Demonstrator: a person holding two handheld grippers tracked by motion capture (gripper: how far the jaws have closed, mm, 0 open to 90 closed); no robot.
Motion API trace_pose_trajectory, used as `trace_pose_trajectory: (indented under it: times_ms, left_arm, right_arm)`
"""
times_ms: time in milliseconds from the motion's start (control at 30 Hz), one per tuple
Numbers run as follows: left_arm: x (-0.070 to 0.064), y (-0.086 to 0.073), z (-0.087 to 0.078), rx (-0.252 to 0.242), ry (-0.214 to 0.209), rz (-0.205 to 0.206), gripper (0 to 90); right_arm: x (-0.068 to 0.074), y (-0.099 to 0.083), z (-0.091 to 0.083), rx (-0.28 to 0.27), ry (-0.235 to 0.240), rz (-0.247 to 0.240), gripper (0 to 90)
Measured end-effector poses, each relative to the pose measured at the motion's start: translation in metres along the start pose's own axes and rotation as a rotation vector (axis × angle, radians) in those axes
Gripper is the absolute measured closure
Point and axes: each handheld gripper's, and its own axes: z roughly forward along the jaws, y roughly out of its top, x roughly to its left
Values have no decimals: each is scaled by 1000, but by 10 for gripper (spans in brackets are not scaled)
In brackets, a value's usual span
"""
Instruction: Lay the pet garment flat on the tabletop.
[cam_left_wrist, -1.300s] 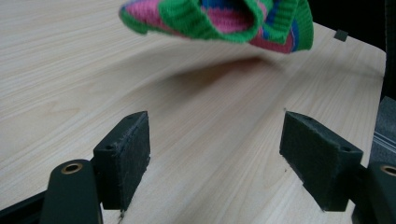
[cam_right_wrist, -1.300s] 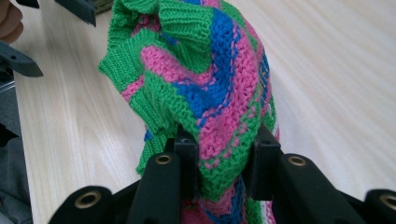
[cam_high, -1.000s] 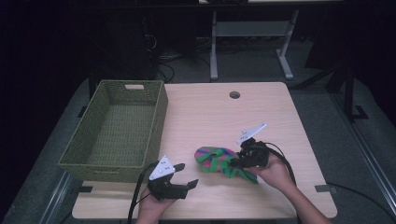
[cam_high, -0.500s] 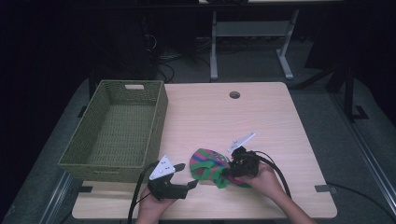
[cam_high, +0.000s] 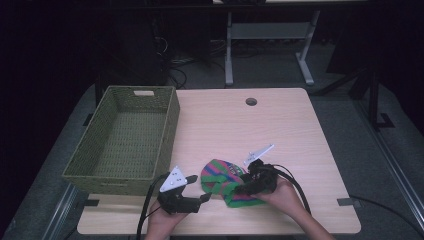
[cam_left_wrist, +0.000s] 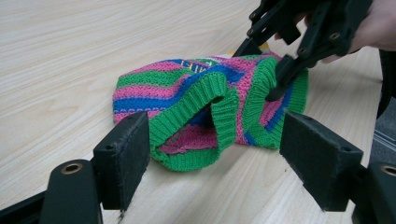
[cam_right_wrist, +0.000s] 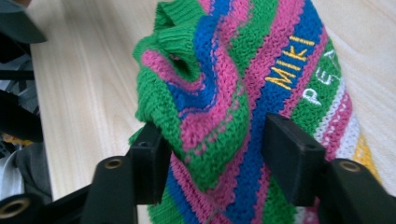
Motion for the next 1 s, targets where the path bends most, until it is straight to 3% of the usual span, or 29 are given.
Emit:
trace_pose_trajectory:
  times_ms: [300,400,467,533,567,600,633,700,800,1000]
  left_arm:
    - [1,0,0,-3,-4,-15,240]
    - [1,0,0,-2,-1,-16,240]
    - [1,0,0,-2,4,-9,240]
    - [2,0,-1,-4,4,-8,240]
    - [2,0,-1,-5,7,-14,240]
    - [2,0,-1,-5,7,-14,240]
    - [3,0,-2,-7,9,-15,240]
    - [3,0,-2,-8,10,-16,240]
    - [3,0,-2,-8,9,-16,240]
    - [2,0,-2,-4,7,-18,240]
  right_arm:
    - [12,13,-26,-31,-29,-64,395]
    - [18,19,-33,-55,-14,-91,402]
    - [24,22,-34,-57,5,-118,464]
    - [31,24,-31,-48,21,-144,489]
    - [38,25,-25,-26,48,-180,525]
    - [38,25,-25,-26,48,-180,525]
    - [44,25,-17,-5,57,-227,520]
    - [47,25,-14,7,61,-243,514]
    - [52,26,-1,46,49,-270,484]
    - [47,26,24,122,9,-300,503]
